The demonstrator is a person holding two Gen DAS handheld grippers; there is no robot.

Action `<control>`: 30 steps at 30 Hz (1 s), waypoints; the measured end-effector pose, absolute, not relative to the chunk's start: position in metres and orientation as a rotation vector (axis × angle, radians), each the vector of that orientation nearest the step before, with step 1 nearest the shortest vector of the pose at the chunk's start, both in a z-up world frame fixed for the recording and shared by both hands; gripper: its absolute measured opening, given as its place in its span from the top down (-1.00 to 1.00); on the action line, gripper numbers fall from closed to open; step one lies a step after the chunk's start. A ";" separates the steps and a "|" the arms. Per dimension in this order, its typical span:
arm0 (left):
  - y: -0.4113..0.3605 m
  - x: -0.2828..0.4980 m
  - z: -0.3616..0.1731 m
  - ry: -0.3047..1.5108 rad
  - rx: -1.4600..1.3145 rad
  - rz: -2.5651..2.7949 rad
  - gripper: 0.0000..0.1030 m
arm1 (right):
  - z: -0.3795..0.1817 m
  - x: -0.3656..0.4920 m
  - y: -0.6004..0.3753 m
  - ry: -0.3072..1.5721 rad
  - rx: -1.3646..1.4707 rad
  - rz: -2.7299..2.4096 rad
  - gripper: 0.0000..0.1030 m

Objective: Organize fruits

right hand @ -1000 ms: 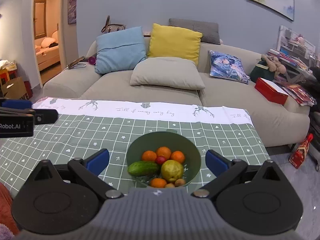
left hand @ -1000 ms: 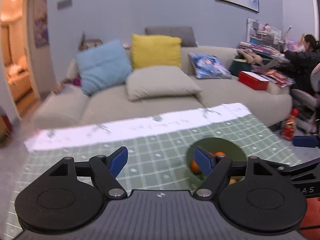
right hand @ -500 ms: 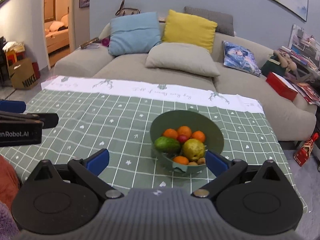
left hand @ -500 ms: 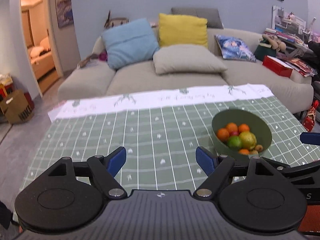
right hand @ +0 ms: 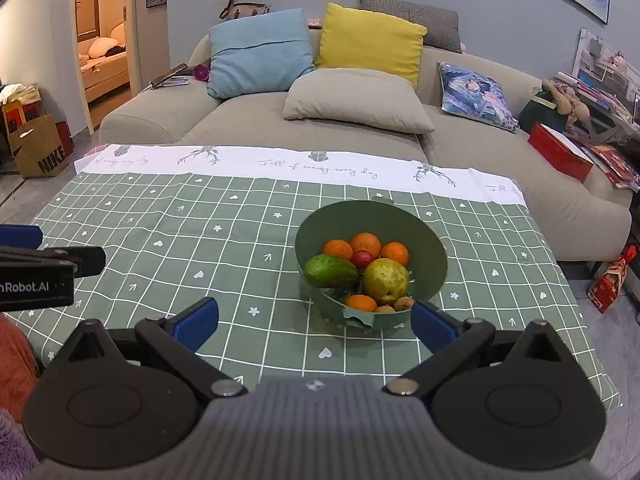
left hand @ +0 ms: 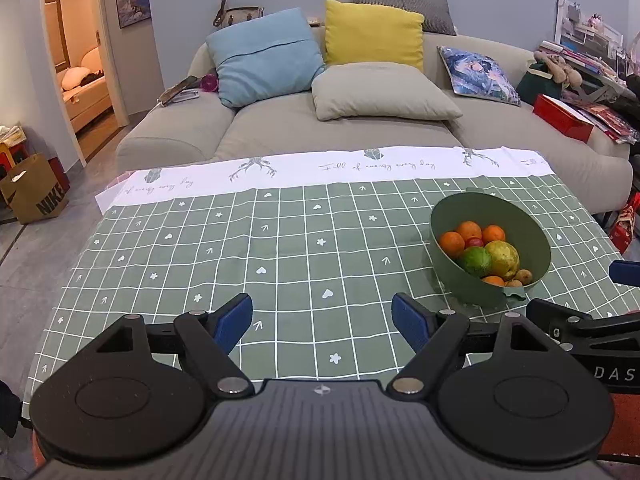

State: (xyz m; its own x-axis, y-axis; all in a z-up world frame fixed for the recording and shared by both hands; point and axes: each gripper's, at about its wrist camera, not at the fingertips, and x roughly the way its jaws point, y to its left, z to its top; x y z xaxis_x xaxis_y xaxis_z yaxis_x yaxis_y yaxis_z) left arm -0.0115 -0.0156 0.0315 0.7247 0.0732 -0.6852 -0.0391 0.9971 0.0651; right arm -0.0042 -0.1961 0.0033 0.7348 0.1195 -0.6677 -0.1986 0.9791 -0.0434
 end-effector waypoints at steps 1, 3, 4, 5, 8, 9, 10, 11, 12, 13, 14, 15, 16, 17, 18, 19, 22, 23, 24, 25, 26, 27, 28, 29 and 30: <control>-0.015 -0.011 0.031 0.760 0.048 0.063 -0.80 | 0.003 -0.004 -0.196 0.725 -0.113 0.175 -0.91; -0.015 -0.011 0.032 0.764 0.048 0.067 -0.80 | 0.003 -0.004 -0.196 0.726 -0.112 0.174 -0.91; -0.015 -0.011 0.032 0.764 0.046 0.067 -0.80 | 0.003 -0.004 -0.196 0.728 -0.111 0.173 -0.91; -0.014 -0.011 0.032 0.764 0.046 0.068 -0.80 | 0.003 -0.003 -0.196 0.728 -0.111 0.173 -0.91; -0.014 -0.011 0.032 0.766 0.047 0.074 -0.80 | 0.003 -0.003 -0.195 0.730 -0.114 0.174 -0.91; -0.014 -0.010 0.032 0.767 0.047 0.075 -0.80 | 0.003 -0.003 -0.196 0.730 -0.115 0.175 -0.91; -0.014 -0.010 0.032 0.767 0.047 0.075 -0.80 | 0.003 -0.002 -0.196 0.730 -0.115 0.175 -0.91; -0.014 -0.010 0.032 0.767 0.047 0.075 -0.80 | 0.003 -0.002 -0.196 0.730 -0.115 0.176 -0.91; -0.014 -0.010 0.032 0.767 0.048 0.076 -0.80 | 0.003 -0.002 -0.196 0.730 -0.116 0.175 -0.91; -0.013 -0.010 0.032 0.767 0.048 0.077 -0.80 | 0.003 -0.002 -0.196 0.731 -0.116 0.175 -0.91; -0.013 -0.010 0.032 0.767 0.048 0.077 -0.80 | 0.003 -0.002 -0.197 0.731 -0.116 0.175 -0.91; -0.013 -0.010 0.032 0.767 0.048 0.077 -0.80 | 0.003 -0.002 -0.197 0.731 -0.116 0.175 -0.91; -0.013 -0.010 0.032 0.768 0.048 0.077 -0.80 | 0.003 -0.002 -0.197 0.731 -0.116 0.175 -0.91; -0.013 -0.010 0.032 0.769 0.048 0.078 -0.80 | 0.003 -0.002 -0.196 0.731 -0.116 0.175 -0.91; -0.012 -0.010 0.032 0.769 0.047 0.079 -0.80 | 0.003 -0.002 -0.196 0.731 -0.117 0.175 -0.91; -0.012 -0.010 0.032 0.770 0.046 0.080 -0.80 | 0.003 -0.003 -0.196 0.731 -0.117 0.175 -0.91; -0.011 -0.010 0.032 0.770 0.044 0.083 -0.80 | 0.003 -0.003 -0.196 0.732 -0.116 0.175 -0.91; -0.011 -0.010 0.032 0.770 0.044 0.083 -0.80 | 0.003 -0.003 -0.196 0.732 -0.116 0.174 -0.91; -0.011 -0.010 0.032 0.770 0.044 0.083 -0.80 | 0.003 -0.003 -0.196 0.732 -0.116 0.174 -0.91; -0.011 -0.010 0.032 0.771 0.045 0.083 -0.80 | 0.003 -0.003 -0.196 0.731 -0.116 0.174 -0.91; -0.011 -0.010 0.032 0.771 0.045 0.083 -0.80 | 0.003 -0.003 -0.196 0.730 -0.117 0.174 -0.91; -0.011 -0.010 0.032 0.772 0.046 0.083 -0.80 | 0.003 -0.003 -0.196 0.730 -0.117 0.174 -0.91; -0.010 -0.010 0.032 0.771 0.047 0.083 -0.80 | 0.003 -0.002 -0.196 0.730 -0.118 0.175 -0.91; -0.011 -0.010 0.032 0.771 0.047 0.083 -0.80 | 0.003 -0.002 -0.196 0.730 -0.119 0.175 -0.91; -0.011 -0.010 0.032 0.771 0.047 0.083 -0.80 | 0.003 -0.002 -0.196 0.730 -0.118 0.175 -0.91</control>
